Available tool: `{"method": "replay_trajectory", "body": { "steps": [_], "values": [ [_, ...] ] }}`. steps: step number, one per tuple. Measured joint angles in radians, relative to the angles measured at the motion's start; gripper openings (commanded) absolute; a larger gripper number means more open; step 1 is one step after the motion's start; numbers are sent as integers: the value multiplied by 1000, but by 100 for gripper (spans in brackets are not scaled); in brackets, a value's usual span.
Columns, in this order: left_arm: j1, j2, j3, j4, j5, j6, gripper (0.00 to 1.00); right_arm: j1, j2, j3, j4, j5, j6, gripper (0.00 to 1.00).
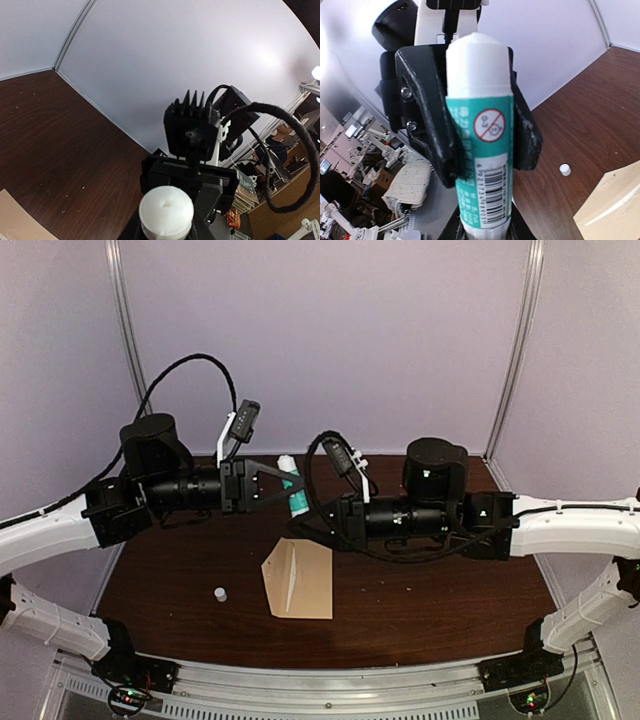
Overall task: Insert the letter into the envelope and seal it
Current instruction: Unscrew the solid glue.
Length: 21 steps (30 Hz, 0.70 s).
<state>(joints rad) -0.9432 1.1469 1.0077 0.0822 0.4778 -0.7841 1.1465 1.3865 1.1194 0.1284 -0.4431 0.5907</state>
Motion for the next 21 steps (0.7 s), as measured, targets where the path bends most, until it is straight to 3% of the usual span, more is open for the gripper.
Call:
{"method": "replay_trajectory", "body": {
  "steps": [7,14,21],
  "values": [
    [-2,-27,-10,80,96,1,0,-11,0,-26,152,-176,73,3],
    [-3,-30,-26,95,74,-10,0,-8,-11,-26,114,-132,50,48],
    [-6,-59,-28,37,-84,-57,0,13,-84,-12,-41,45,-24,66]
  ]
}}
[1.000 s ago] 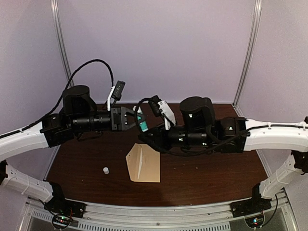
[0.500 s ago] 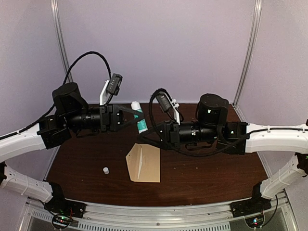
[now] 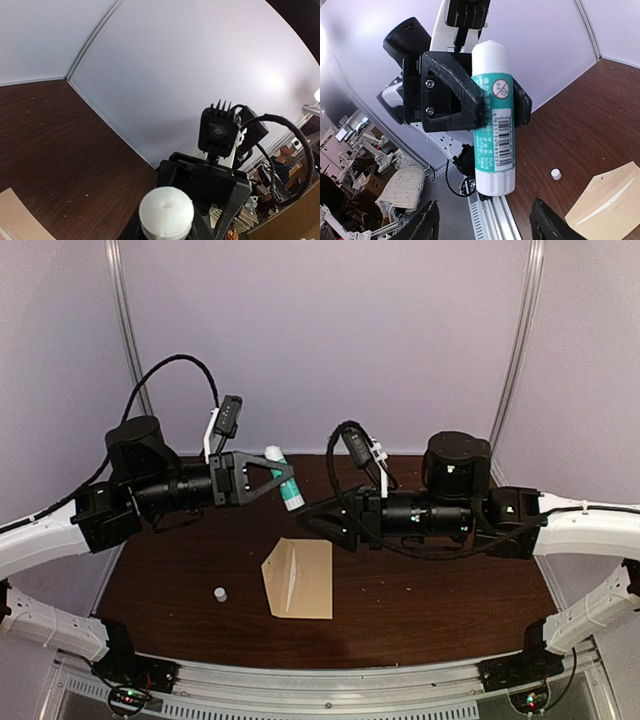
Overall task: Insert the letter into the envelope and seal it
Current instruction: Unscrew the solid glue.
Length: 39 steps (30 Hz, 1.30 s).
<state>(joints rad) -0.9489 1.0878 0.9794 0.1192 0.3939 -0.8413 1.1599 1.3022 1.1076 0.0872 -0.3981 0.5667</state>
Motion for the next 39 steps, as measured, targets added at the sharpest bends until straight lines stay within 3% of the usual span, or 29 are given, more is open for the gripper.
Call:
{"method": "replay_trajectory", "body": {
  "steps": [7,15,28,39],
  "values": [
    [0,-1,1,-109,-130,-54,0,89,12,90,-203,311,-76,68],
    [0,12,0,-196,-204,-97,0,187,164,277,-383,653,-127,65],
    [0,12,0,-191,-208,-112,0,237,326,415,-492,834,-171,48],
    [0,12,-3,-189,-208,-112,0,237,355,459,-523,898,-172,19]
  ]
}}
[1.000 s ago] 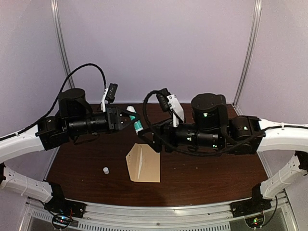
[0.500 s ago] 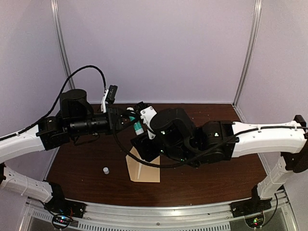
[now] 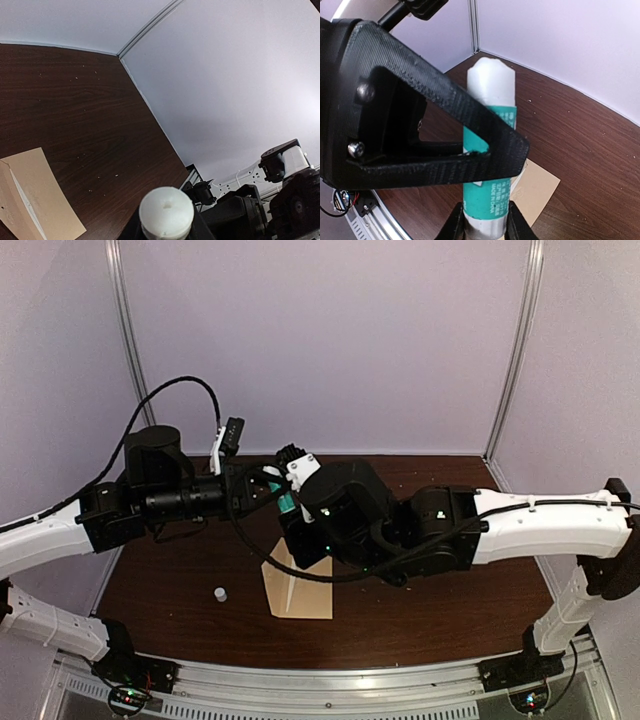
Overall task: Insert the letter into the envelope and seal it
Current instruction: Unscrew the solid glue.
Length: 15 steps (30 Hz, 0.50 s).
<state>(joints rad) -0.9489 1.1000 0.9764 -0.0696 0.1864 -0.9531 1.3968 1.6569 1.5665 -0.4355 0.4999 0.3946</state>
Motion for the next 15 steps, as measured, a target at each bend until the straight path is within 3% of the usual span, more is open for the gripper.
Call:
{"method": "replay_trajectory", "body": {
  "steps": [10,15],
  "values": [
    [0,0,0,0,10,8,0,-7,-21,-31,30,-30,10,0],
    [0,0,-5,41,58,56,0,-64,-119,-161,163,-220,56,0]
  ]
}}
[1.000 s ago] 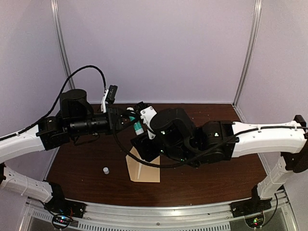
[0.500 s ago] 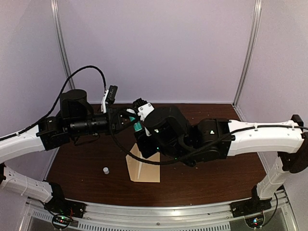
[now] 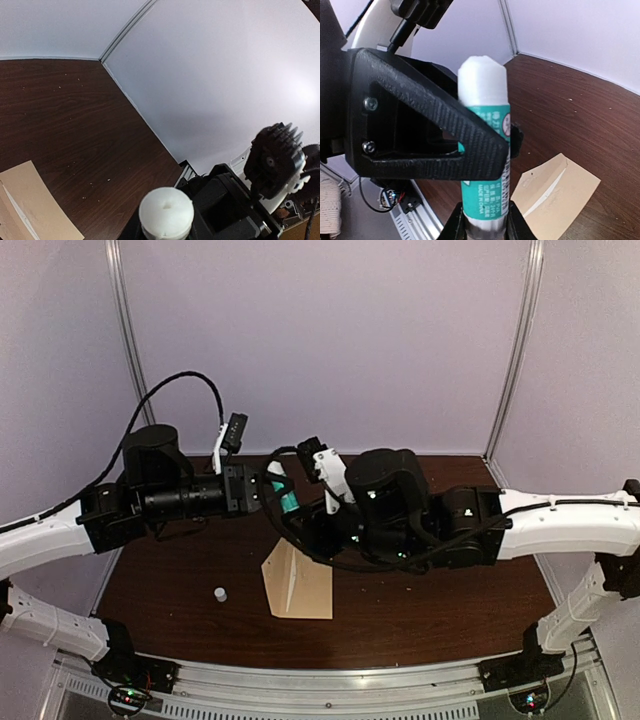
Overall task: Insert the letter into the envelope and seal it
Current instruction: Unscrew the solid glue.
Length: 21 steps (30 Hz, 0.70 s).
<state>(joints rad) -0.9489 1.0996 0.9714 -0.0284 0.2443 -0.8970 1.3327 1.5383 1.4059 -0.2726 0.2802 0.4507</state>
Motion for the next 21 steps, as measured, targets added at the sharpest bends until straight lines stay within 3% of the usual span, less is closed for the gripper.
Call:
{"method": "replay_trajectory", "body": {
  "steps": [10,18,21],
  "values": [
    [4,11,-50,198,194,72,0,-216,-162,-331,472,-719,204,0],
    [3,11,-61,290,293,77,0,-262,-162,-374,626,-953,303,0],
    [-1,11,-61,291,298,77,0,-266,-162,-389,658,-973,320,21]
  ]
}}
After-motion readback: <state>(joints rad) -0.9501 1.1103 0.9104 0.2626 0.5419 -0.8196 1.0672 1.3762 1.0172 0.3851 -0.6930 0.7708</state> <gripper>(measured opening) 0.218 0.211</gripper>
